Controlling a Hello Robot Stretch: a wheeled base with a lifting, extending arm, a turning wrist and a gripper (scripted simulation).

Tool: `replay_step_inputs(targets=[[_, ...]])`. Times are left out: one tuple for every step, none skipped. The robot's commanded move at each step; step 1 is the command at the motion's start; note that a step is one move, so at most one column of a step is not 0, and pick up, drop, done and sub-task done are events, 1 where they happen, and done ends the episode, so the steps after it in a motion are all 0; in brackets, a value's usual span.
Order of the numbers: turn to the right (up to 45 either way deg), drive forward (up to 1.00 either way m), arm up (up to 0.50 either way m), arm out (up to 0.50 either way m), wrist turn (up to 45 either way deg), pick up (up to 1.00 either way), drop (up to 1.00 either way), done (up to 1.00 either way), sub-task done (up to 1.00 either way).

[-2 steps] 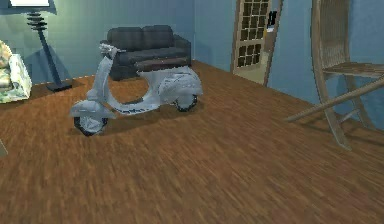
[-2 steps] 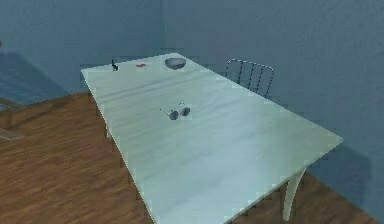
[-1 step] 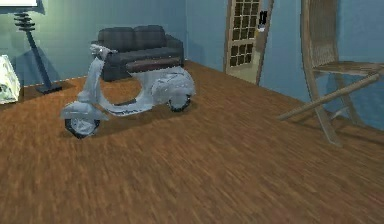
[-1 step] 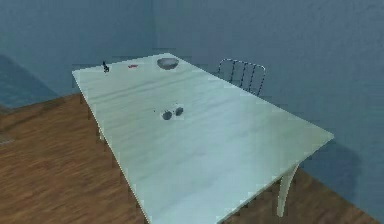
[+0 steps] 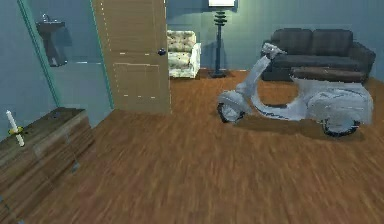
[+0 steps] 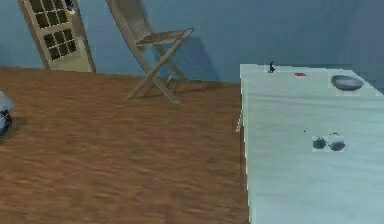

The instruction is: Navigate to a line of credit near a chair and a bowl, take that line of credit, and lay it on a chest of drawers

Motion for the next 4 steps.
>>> replay_step_inputs(targets=[[-45.0, 0.00, 0.00, 0.00, 0.0, 0.00, 0.00, 0.00, 0.00], [-6.0, 0.00, 0.00, 0.00, 0.0, 0.00, 0.00, 0.00, 0.00], [0.0, 0.10, 0.00, 0.00, 0.0, 0.00, 0.00, 0.00, 0.00], [45.0, 0.00, 0.00, 0.00, 0.0, 0.00, 0.00, 0.00, 0.00]])
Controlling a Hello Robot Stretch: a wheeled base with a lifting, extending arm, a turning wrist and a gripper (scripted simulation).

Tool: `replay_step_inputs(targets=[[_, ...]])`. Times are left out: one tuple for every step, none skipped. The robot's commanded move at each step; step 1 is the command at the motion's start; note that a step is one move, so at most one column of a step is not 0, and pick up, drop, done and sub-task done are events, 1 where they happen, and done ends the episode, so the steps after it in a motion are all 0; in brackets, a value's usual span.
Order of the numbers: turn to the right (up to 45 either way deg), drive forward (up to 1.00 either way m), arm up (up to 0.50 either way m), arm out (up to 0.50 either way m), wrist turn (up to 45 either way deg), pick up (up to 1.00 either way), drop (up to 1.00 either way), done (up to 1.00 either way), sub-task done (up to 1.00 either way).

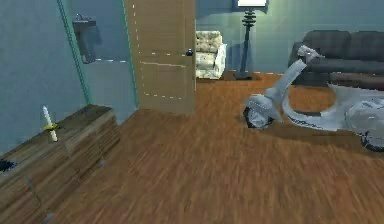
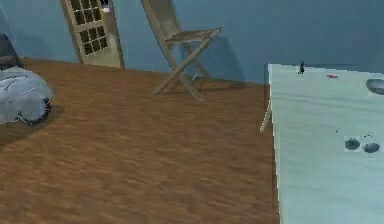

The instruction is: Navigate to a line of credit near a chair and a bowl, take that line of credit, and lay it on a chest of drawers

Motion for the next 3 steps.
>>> replay_step_inputs(targets=[[36.0, 0.00, 0.00, 0.00, 0.0, 0.00, 0.00, 0.00, 0.00], [0.0, 0.30, 0.00, 0.00, 0.0, 0.00, 0.00, 0.00, 0.00], [45.0, 0.00, 0.00, 0.00, 0.0, 0.00, 0.00, 0.00, 0.00]])
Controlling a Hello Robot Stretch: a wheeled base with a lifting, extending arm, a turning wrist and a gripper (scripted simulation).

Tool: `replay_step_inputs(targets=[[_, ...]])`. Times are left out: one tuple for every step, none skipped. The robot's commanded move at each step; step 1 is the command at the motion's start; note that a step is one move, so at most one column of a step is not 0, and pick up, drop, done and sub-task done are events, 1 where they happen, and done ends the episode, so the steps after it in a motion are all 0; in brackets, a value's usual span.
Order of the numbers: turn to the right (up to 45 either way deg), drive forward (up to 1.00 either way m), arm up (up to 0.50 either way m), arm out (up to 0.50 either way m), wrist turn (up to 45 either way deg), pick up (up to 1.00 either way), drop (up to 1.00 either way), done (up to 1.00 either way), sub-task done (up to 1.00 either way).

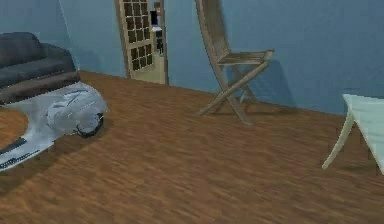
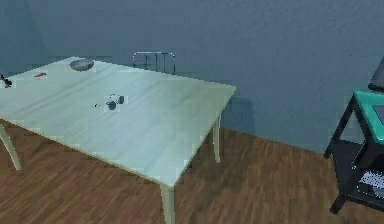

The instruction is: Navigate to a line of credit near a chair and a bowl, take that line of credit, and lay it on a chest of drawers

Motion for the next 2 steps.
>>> replay_step_inputs(targets=[[15.0, 0.00, 0.00, 0.00, 0.0, 0.00, 0.00, 0.00, 0.00], [0.0, 0.10, 0.00, 0.00, 0.0, 0.00, 0.00, 0.00, 0.00]])
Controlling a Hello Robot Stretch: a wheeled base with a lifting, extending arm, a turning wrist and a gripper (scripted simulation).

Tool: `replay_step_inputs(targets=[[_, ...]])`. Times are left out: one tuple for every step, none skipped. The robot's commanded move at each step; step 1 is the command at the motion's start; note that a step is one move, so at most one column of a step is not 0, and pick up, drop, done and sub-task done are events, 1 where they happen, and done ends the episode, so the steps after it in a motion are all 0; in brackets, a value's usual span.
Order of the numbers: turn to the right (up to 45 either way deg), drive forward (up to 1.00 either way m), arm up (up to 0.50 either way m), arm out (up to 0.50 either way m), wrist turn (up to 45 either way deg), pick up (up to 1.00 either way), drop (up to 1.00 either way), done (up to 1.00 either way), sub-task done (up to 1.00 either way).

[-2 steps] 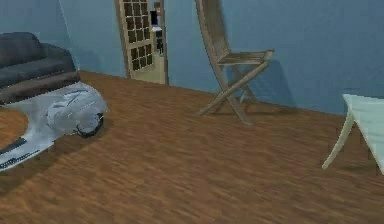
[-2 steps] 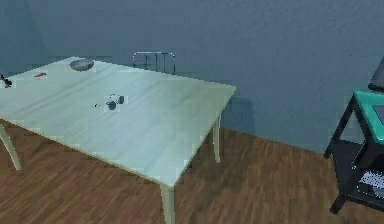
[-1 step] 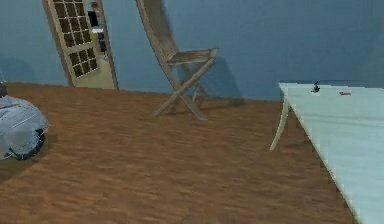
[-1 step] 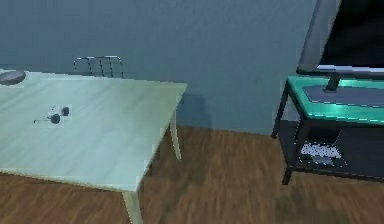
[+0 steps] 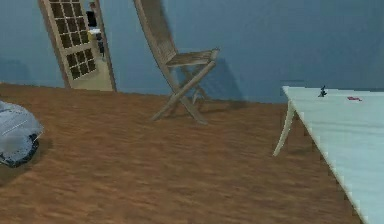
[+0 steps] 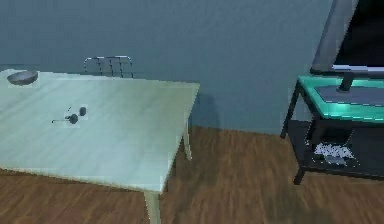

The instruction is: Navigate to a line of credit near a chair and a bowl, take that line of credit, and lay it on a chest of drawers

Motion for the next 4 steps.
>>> replay_step_inputs(targets=[[12.0, 0.00, 0.00, 0.00, 0.0, 0.00, 0.00, 0.00, 0.00], [3.0, 0.00, 0.00, 0.00, 0.0, 0.00, 0.00, 0.00, 0.00], [0.0, 1.00, 0.00, 0.00, 0.0, 0.00, 0.00, 0.00, 0.00], [0.0, 1.00, 0.00, 0.00, 0.0, 0.00, 0.00, 0.00, 0.00]])
